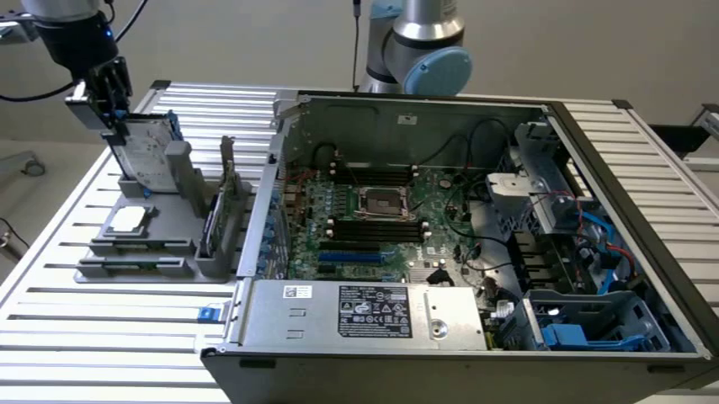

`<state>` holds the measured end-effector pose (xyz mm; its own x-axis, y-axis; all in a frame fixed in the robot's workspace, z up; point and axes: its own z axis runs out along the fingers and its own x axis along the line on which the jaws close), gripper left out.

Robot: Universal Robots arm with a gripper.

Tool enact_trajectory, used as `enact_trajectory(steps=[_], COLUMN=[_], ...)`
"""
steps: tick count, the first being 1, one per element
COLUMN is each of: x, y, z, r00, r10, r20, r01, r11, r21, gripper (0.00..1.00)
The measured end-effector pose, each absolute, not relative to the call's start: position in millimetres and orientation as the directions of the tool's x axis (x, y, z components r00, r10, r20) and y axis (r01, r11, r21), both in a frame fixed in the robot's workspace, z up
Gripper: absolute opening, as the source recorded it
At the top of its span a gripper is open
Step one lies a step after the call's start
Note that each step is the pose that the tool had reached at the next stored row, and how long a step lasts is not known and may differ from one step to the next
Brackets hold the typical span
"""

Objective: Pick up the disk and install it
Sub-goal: 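Pick up the disk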

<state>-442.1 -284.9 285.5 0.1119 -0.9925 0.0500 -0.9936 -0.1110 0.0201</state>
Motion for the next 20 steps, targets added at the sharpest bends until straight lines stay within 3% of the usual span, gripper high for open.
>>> enact_trajectory(steps=[20], x=[-442.1], y=[-284.2], z=[282.8], r00=[0.081], r10=[-0.995], r20=[0.052], r01=[-0.997], r11=[-0.08], r21=[0.02], gripper=[0.51])
